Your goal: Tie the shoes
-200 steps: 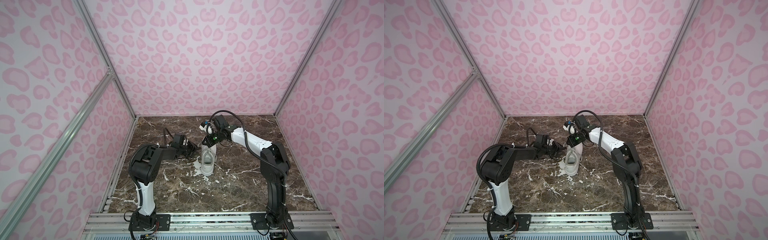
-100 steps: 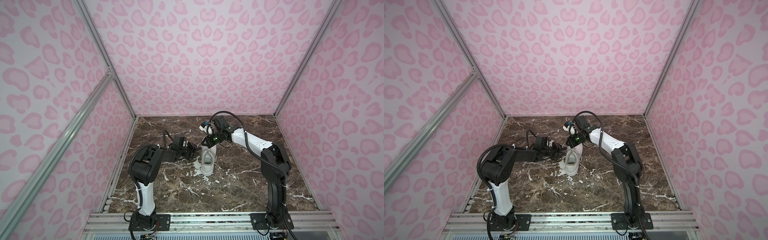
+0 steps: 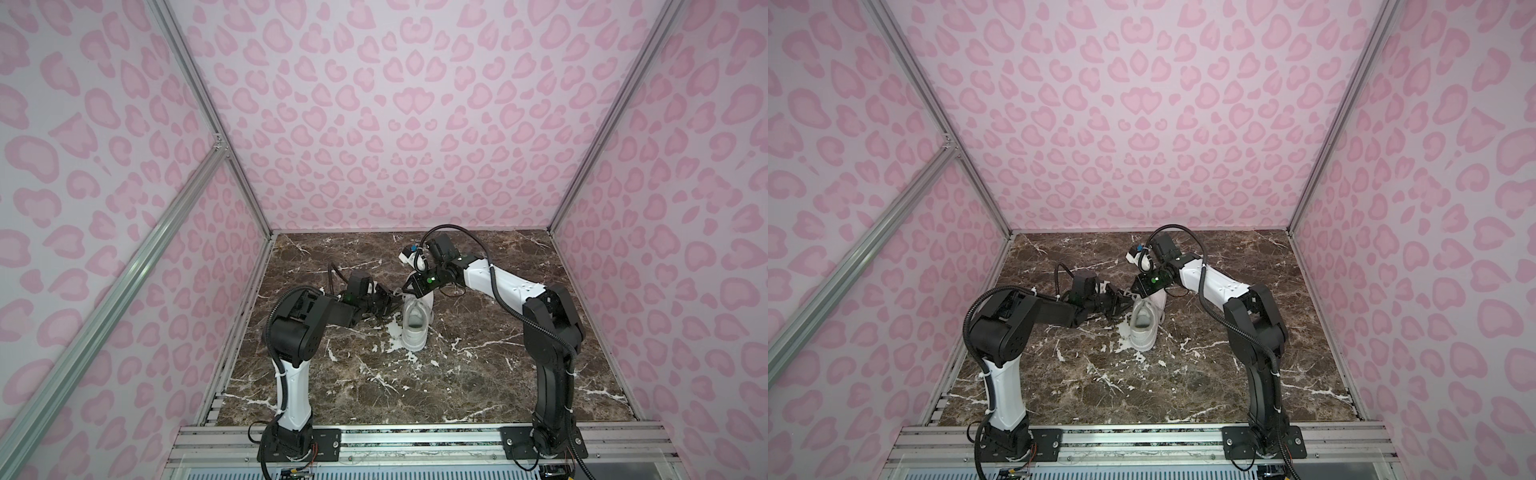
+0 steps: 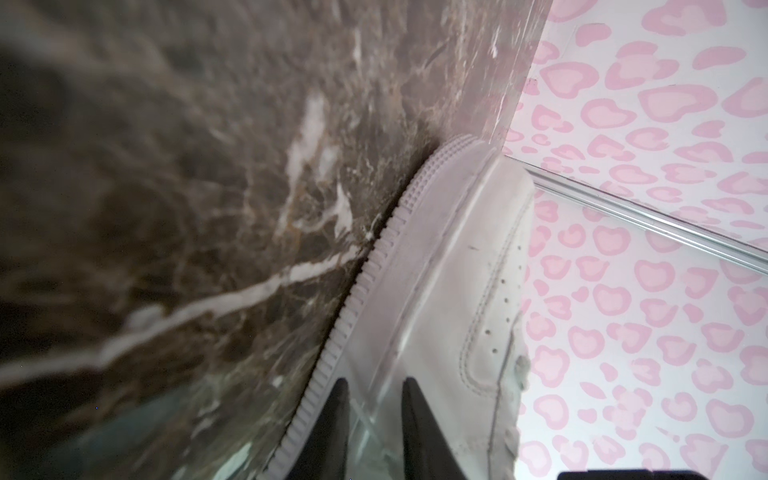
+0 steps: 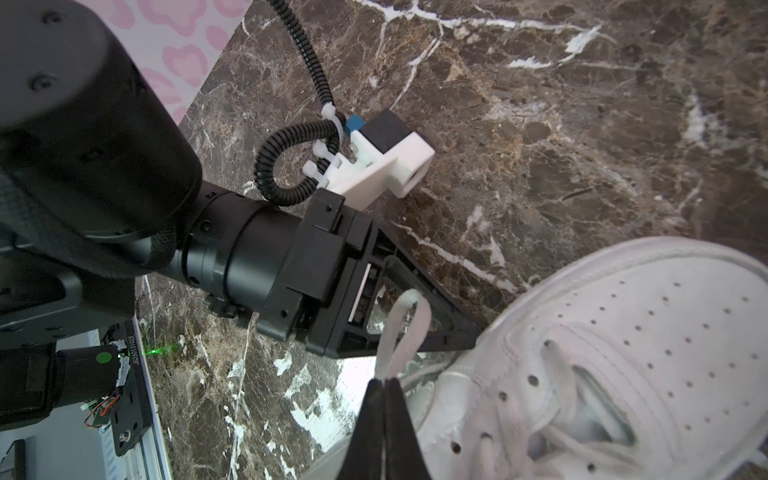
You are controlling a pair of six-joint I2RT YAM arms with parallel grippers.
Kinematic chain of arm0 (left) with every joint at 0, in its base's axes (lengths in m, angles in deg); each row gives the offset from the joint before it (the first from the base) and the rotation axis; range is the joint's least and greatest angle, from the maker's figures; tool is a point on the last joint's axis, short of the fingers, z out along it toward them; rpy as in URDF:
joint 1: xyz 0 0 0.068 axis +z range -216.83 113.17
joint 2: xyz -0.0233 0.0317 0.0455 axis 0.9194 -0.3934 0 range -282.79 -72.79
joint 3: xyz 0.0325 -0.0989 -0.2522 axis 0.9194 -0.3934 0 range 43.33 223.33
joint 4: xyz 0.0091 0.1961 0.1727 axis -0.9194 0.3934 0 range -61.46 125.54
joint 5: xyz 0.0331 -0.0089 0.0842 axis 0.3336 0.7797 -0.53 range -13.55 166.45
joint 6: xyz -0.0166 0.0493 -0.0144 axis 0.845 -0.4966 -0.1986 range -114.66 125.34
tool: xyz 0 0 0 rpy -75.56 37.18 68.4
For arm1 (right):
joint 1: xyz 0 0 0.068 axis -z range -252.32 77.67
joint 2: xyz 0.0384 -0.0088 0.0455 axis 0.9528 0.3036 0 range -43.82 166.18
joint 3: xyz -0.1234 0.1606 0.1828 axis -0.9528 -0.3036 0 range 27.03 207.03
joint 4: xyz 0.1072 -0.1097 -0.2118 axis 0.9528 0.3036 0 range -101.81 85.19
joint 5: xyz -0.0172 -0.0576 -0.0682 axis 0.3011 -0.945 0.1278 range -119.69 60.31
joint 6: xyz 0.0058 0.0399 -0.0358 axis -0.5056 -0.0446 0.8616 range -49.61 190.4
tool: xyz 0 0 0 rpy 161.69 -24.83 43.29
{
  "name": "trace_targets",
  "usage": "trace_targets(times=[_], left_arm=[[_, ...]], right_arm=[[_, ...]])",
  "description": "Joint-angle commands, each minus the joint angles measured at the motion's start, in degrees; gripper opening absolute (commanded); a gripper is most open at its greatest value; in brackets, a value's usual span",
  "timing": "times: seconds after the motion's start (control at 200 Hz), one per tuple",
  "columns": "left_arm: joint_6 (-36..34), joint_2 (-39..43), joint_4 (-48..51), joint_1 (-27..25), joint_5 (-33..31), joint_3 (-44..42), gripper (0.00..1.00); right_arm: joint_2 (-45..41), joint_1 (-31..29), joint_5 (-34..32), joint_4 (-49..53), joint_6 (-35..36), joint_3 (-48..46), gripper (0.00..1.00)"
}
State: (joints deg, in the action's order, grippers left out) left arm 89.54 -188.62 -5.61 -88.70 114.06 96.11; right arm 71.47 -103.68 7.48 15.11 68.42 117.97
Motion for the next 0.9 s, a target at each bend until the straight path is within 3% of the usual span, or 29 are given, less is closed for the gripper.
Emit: trace_targets(times=[0.0, 0.25, 0.795, 0.895], left_arm=[[2.5, -0.7, -5.64, -0.37, 0.15, -0.48, 0.19], [2.86, -1.04, -7.07, -0.49, 0.01, 0.0, 0.04], [6.52, -3.42, -14.89, -0.46, 0.23, 1.88, 0.04], [6.95, -3.81, -15.93, -0.5, 0.54, 2.88, 0.04]], right_arm=[[-0.32, 0.07, 0.71, -0.77, -0.33, -0.58, 0.0], [-0.75, 0.35, 1.42, -0.87, -0.21, -1.07, 0.0], [-3.52, 0.81, 10.41, -1.1, 0.46, -4.63, 0.0], [-2.69, 0.8, 12.47, 2.43, 1.9, -3.24, 0.1]])
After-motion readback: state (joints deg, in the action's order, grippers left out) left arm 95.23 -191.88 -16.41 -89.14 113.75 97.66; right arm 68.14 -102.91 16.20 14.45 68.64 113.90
